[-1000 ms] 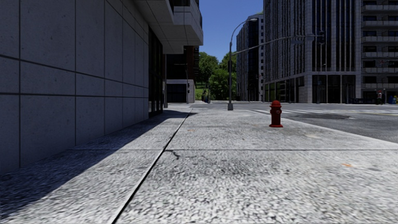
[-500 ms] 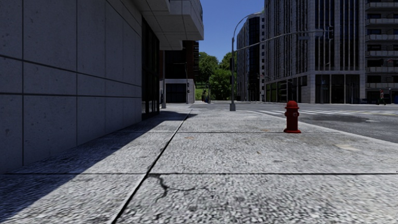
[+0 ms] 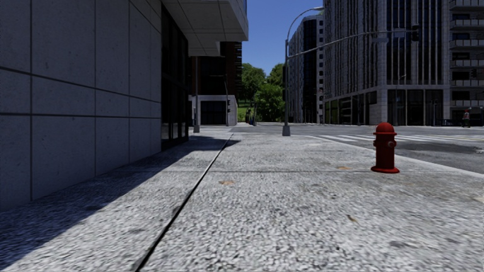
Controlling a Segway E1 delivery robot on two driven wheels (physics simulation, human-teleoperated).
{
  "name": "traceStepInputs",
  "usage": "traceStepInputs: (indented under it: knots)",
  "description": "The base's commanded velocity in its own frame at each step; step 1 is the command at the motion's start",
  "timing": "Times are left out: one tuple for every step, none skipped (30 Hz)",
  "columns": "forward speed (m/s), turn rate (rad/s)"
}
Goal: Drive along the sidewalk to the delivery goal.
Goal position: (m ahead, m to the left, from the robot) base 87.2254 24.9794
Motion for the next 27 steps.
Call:
traceStepInputs:
  knots:
    - [2.00,0.00]
    - [2.00,0.00]
    - [2.00,0.00]
    - [2.00,0.00]
    - [2.00,0.00]
    - [2.00,0.00]
    - [2.00,0.00]
    - [2.00,0.00]
    - [2.00,0.00]
    - [2.00,0.00]
    - [2.00,0.00]
    - [2.00,0.00]
    - [2.00,0.00]
    - [2.00,0.00]
    - [2.00,0.00]
    - [2.00,0.00]
    - [2.00,0.00]
    - [2.00,0.00]
    - [2.00,0.00]
    - [2.00,0.00]
    - [2.00,0.00]
    - [2.00,0.00]
    - [2.00,0.00]
    - [2.00,0.00]
    - [2.00,0.00]
    - [2.00,0.00]
    - [2.00,0.00]
